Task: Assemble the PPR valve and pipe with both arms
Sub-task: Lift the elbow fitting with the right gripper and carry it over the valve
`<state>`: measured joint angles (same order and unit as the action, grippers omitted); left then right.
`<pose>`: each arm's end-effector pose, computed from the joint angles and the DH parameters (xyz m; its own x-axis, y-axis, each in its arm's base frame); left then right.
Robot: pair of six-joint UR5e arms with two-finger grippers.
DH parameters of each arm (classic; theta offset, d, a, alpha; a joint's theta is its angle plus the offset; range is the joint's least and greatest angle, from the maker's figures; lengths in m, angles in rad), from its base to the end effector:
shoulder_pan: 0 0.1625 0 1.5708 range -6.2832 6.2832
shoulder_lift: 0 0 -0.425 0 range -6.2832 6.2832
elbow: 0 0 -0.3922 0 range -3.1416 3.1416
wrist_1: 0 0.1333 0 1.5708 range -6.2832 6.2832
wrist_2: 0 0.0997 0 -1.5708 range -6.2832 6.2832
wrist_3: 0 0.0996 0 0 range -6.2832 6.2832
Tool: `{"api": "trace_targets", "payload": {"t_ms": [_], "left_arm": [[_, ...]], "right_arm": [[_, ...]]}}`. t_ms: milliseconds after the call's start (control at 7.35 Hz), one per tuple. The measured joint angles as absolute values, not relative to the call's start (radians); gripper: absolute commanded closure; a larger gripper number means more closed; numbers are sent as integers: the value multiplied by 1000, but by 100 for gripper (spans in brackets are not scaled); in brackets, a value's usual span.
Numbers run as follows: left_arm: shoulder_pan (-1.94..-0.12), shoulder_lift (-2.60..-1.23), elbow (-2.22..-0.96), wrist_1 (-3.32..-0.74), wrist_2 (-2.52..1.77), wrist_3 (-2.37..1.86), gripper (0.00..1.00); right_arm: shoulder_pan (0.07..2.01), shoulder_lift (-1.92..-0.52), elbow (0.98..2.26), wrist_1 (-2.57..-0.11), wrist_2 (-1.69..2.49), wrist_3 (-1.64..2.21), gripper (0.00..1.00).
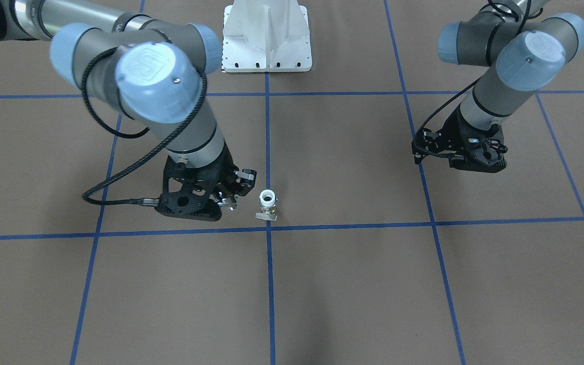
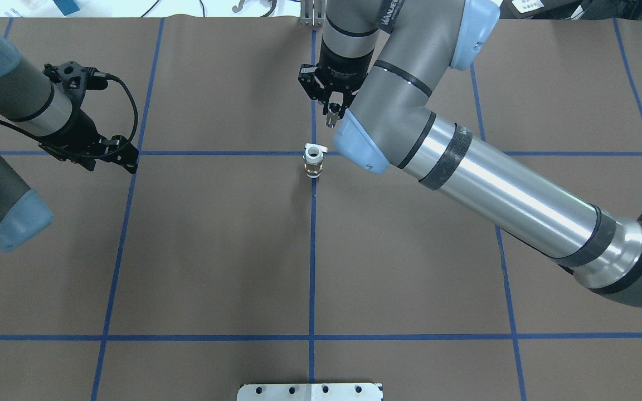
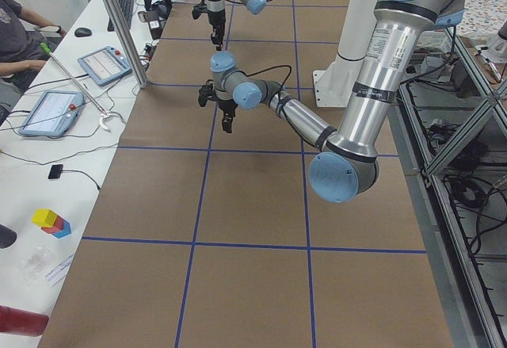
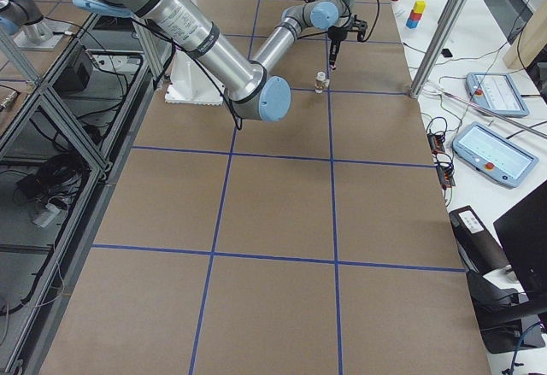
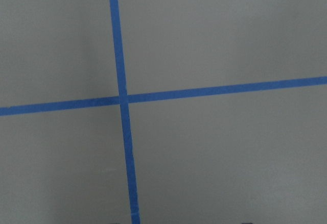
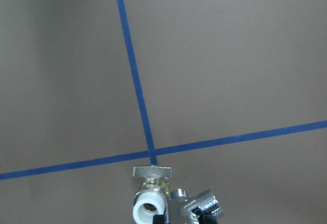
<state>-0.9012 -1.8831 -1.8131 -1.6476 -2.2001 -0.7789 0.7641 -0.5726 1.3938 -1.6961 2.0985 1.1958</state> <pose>0.3089 -0.5105 0.3666 0.6496 0.1064 -0.7528 -0.0628 0.9943 0.0863 -0.4884 -0.5832 0.1078 0.6492 0.1838 0.7381 -0.1364 0.9828 -0.1248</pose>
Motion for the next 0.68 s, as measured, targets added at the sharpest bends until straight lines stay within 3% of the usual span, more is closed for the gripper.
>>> {"api": "trace_targets", "payload": {"t_ms": [680], "left_arm": [[-899, -1883, -1813, -1649, -2194, -775, 0]], "right_arm": [[697, -554, 1366, -1692, 2036, 1234, 100]]}}
